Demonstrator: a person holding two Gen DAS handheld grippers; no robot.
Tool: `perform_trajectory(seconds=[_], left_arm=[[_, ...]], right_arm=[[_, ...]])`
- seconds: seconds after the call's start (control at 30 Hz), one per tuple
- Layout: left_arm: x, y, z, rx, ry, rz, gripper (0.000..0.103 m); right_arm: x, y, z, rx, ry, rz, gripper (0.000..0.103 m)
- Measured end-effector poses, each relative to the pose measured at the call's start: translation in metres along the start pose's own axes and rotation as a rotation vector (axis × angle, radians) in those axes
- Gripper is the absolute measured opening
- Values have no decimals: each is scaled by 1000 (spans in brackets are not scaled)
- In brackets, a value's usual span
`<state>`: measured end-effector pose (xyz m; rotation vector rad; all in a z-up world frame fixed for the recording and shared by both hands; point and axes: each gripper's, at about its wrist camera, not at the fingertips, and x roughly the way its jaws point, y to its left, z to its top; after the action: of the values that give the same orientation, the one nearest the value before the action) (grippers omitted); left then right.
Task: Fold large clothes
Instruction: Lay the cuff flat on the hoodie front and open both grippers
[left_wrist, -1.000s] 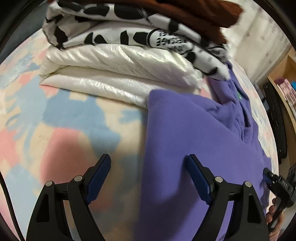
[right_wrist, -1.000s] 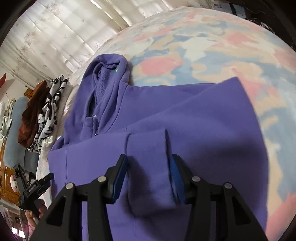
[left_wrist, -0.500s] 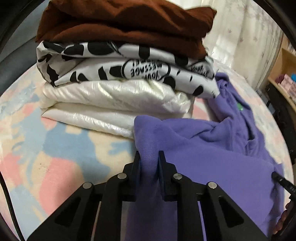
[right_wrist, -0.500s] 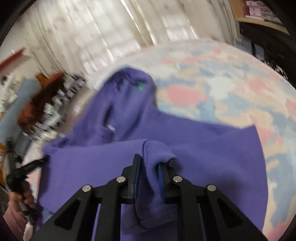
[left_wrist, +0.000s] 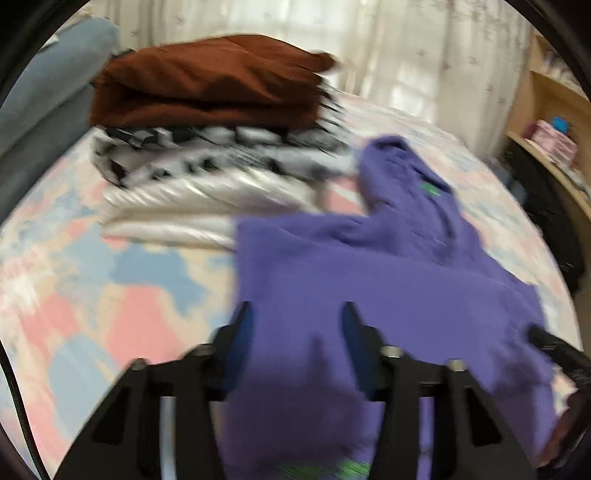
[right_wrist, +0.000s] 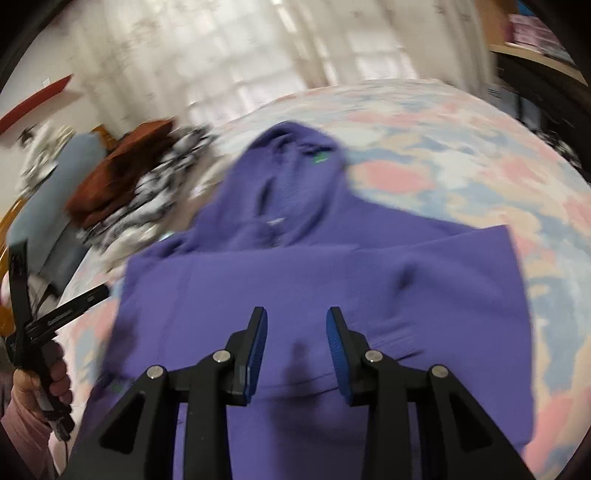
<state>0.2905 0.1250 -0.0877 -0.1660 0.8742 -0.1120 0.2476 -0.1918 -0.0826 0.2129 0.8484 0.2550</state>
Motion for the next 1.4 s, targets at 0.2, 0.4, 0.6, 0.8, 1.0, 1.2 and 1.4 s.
perform_trajectory(seconds=[0.2,0.4,0.6,0.8,1.0,1.2,1.4], left_arm=[[18,-49,-42,65,80,-40,33],[39,-24,-53,36,88,37,17],[37,10,-49,4,93,-1,11],[25,11,-54,-22,104,-9,13],[0,8,-61,-5,87,4,34],[-20,8,-68,-18,84,4,36],[-42,8,-83,-1,78,21,37]], right_arm=[[33,58,-21,-92,85,60,33],[42,39,-32,-101,96,-42,29],[15,-48,-34,110,74,-40,0],[-3,-57,-47,172,79,-80,13],[-18,-49,-55,181,68,-68,13],[-28,-40,-62,196,73,-44,13],[-42,-31,-75,196,68,-36,14]])
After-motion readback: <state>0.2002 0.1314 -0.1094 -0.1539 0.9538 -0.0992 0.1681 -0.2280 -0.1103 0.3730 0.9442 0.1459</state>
